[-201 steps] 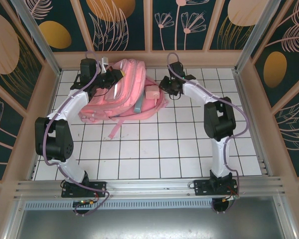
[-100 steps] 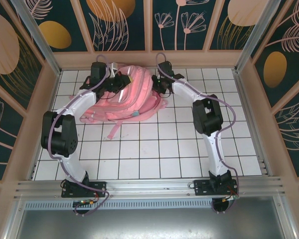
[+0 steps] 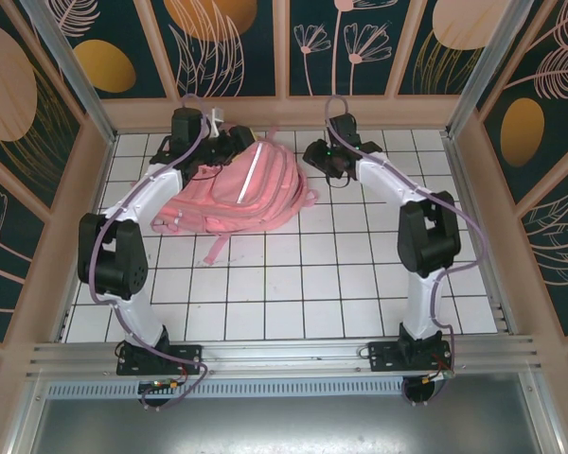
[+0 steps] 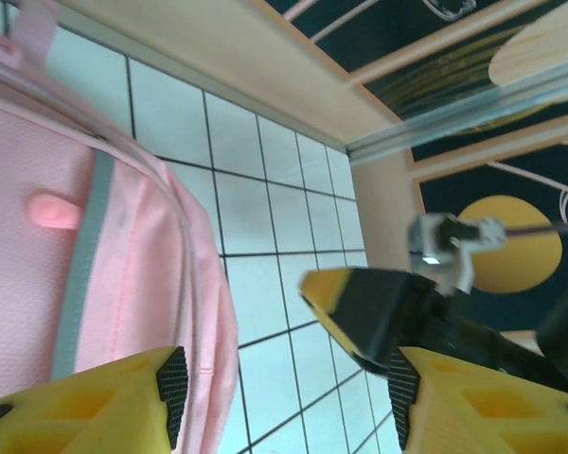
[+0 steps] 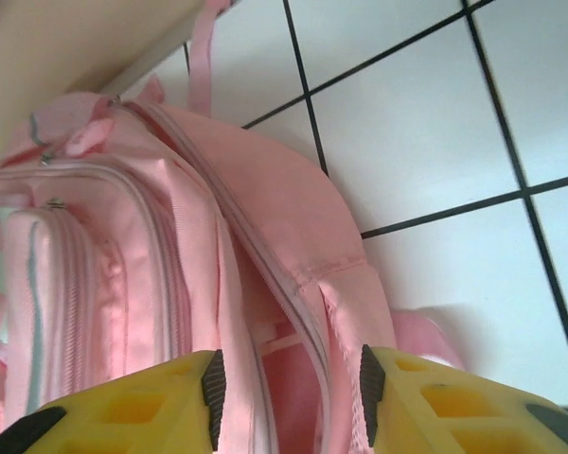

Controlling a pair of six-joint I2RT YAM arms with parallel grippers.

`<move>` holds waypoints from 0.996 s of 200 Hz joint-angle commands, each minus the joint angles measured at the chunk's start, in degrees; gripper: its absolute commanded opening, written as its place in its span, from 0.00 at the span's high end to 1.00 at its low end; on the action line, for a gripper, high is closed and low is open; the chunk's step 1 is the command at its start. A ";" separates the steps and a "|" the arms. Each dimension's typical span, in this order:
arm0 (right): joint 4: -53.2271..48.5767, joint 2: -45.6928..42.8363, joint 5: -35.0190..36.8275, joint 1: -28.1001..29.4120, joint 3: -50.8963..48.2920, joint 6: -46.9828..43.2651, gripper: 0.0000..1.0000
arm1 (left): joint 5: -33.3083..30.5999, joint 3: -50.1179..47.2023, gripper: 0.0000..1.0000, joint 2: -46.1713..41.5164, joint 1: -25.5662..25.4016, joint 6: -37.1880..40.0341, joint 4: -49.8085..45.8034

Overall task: Pack the student bag
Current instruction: Close the student bag at the top-center of the table, then zip the student bag at the top-center of the table.

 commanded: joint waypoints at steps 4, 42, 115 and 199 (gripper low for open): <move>2.50 -4.65 2.90 0.56 -5.16 -0.37 0.55 | -6.08 -4.88 0.42 -7.54 3.23 1.95 -3.87; 7.81 -6.70 -2.82 3.81 -10.87 -2.80 0.63 | -16.90 -17.27 0.45 -16.56 7.12 2.60 -8.82; 14.90 -5.36 -2.40 17.53 -13.77 -9.32 0.65 | -29.22 -36.05 0.52 -26.93 11.82 -2.35 -11.31; 14.92 0.04 -0.12 23.51 -10.64 -13.39 0.64 | -20.08 -42.20 0.53 -18.46 12.11 -10.04 3.47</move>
